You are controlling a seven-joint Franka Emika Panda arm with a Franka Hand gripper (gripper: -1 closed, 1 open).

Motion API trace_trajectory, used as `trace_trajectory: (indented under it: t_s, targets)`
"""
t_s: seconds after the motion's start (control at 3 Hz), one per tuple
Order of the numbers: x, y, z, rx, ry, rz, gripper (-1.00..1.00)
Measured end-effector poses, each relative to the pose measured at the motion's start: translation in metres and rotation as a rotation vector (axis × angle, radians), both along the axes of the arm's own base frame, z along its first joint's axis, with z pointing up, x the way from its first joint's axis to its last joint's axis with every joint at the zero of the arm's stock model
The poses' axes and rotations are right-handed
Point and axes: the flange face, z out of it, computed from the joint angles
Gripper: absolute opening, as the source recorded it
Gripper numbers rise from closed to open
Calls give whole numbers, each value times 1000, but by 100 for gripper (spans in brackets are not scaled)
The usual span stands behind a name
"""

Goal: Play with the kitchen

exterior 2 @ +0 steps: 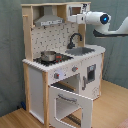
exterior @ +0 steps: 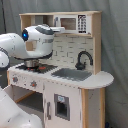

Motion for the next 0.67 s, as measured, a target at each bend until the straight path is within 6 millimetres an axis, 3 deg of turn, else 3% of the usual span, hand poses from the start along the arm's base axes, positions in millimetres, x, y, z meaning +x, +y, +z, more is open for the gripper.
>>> trace_trajectory:
  t_s: [0.67]
  targets:
    - [18, 19, 8, 59, -32, 2, 100]
